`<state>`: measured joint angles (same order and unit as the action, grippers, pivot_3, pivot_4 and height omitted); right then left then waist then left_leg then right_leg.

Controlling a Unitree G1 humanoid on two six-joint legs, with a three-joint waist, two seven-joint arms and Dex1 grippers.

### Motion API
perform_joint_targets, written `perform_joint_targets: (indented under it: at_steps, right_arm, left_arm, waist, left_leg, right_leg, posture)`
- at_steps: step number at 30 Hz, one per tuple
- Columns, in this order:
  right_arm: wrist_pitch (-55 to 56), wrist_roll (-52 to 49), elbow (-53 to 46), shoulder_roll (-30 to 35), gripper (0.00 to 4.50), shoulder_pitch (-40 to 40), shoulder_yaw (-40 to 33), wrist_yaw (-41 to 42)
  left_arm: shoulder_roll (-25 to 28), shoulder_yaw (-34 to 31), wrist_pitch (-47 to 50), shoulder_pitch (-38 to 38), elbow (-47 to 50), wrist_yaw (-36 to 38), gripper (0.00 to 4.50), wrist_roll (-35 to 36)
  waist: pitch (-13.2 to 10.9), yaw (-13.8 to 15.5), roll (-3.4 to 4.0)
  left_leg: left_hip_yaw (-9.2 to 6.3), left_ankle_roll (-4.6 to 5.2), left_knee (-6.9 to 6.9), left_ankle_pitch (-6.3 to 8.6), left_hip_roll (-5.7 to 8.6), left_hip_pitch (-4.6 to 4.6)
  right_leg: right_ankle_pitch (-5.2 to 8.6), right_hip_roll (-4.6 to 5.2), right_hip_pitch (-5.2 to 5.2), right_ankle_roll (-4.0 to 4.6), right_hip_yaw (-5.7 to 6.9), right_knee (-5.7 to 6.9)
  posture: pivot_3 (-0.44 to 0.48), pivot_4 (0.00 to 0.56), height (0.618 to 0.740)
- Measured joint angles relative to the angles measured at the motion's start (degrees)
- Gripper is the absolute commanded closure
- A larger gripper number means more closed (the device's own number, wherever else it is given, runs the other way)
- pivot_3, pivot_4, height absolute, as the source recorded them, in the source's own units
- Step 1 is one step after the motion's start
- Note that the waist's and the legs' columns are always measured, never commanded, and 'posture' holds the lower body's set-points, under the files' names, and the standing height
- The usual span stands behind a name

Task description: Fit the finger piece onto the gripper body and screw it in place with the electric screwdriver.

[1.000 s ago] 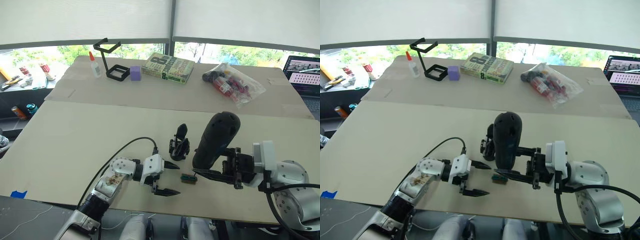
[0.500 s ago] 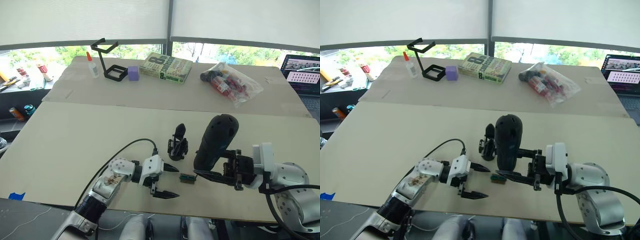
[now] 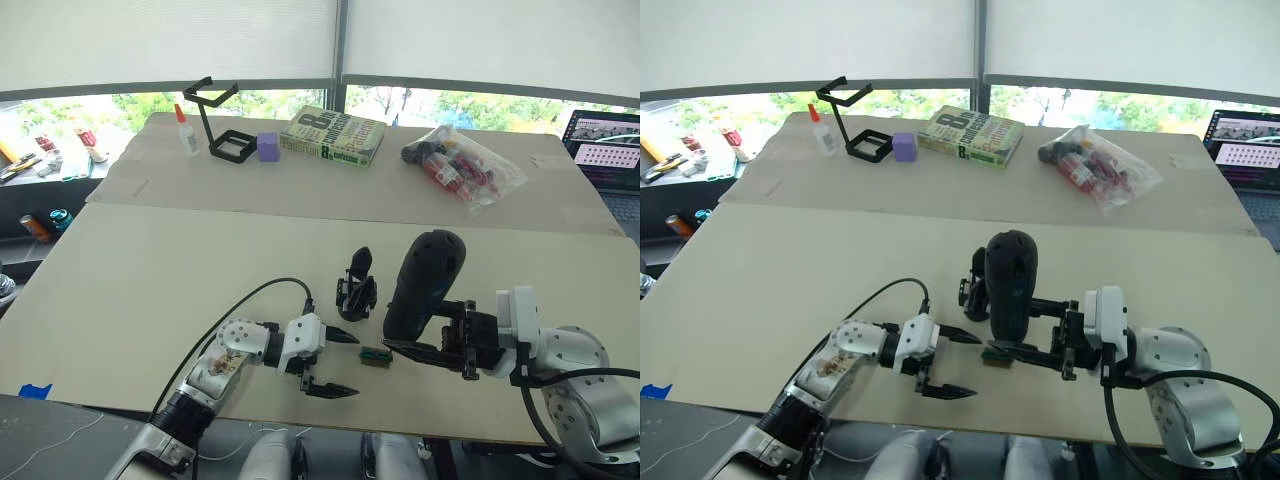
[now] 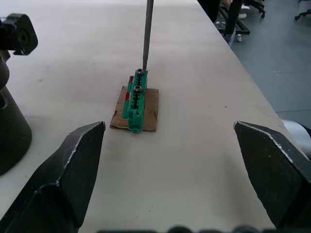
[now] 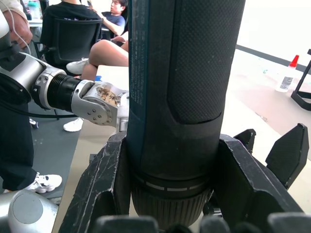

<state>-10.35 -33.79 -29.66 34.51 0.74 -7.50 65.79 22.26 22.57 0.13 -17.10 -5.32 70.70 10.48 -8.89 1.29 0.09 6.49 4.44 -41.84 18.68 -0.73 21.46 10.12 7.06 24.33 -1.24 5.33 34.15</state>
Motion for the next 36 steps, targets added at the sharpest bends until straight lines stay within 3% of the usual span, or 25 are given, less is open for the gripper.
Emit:
perform_joint_targets:
  at_steps: [36]
  right_arm:
    - [2.3,1.0,1.1,0.5,2.57,0.6,0.9,-0.2]
  left_arm:
    - [-0.4,0.0,-2.6,-0.1,-1.6,0.2,0.00,0.0]
  waist:
    - [0.1,0.1,0.08]
  left_leg:
    - [-0.02,0.06,0.01,0.04,-0.03,-0.08]
  right_leg:
    - [0.01,0.04,-0.05,0.00,0.00,-0.02]
  posture:
    - [0.000,0.150,0.740]
